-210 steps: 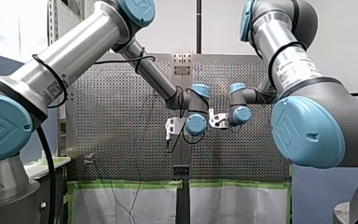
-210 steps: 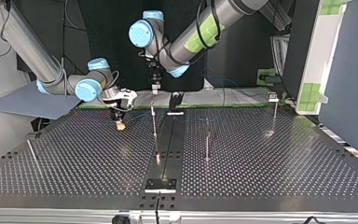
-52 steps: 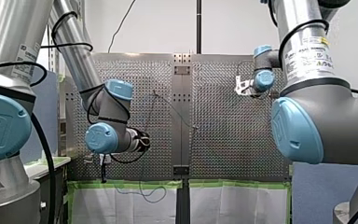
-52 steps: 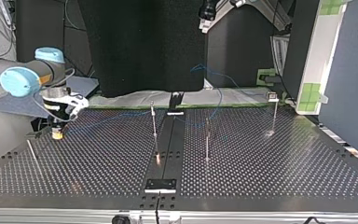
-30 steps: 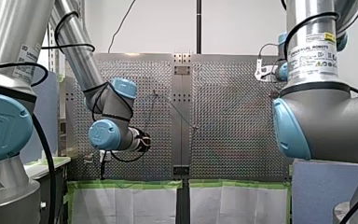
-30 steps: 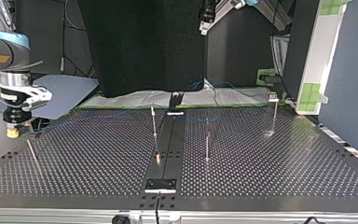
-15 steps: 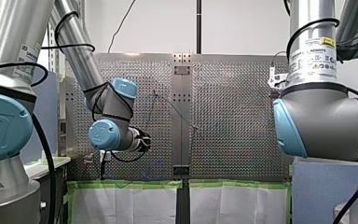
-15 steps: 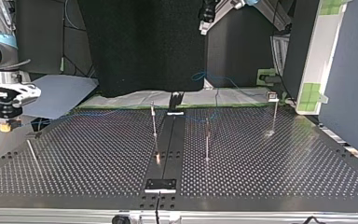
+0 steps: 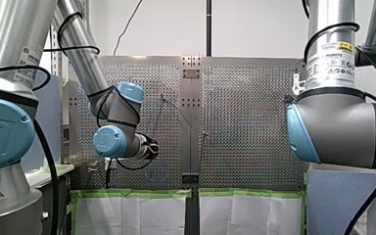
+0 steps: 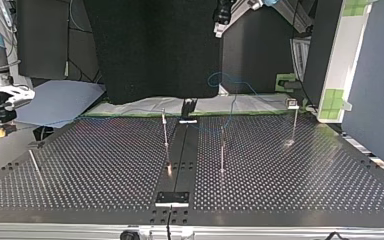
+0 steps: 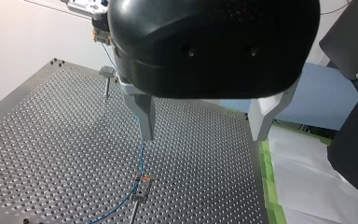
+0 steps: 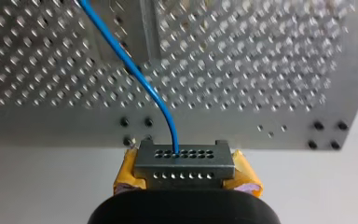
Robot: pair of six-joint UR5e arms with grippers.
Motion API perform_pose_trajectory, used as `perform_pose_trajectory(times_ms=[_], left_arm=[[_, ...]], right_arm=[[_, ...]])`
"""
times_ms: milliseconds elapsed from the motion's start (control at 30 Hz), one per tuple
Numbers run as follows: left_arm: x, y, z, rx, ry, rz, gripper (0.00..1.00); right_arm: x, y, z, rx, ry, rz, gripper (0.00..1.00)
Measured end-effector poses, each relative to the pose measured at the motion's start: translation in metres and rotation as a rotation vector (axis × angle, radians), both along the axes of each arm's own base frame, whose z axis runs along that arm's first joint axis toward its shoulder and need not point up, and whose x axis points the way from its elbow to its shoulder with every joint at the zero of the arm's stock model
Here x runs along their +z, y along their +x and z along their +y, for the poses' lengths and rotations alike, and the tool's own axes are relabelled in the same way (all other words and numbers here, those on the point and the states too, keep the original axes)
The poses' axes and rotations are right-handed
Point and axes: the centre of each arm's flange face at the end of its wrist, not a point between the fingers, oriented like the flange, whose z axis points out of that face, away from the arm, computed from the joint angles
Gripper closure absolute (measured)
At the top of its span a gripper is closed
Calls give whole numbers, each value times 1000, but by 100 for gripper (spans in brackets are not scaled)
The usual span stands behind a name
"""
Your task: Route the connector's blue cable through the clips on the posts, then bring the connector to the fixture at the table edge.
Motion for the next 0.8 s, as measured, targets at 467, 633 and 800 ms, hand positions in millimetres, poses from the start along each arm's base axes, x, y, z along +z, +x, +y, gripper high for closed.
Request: perform_pose_trajectory(times_ms=[467,633,800], left_arm=[[0,0,0,4,1,-1,0],[0,0,1,4,2,-1,0],[0,0,1,4,4,-1,0]], right_arm=[[-20,42,-5,179,30,37,100],[-20,47,-8,208,31,38,100],[-21,46,-11,200,35,37,100]])
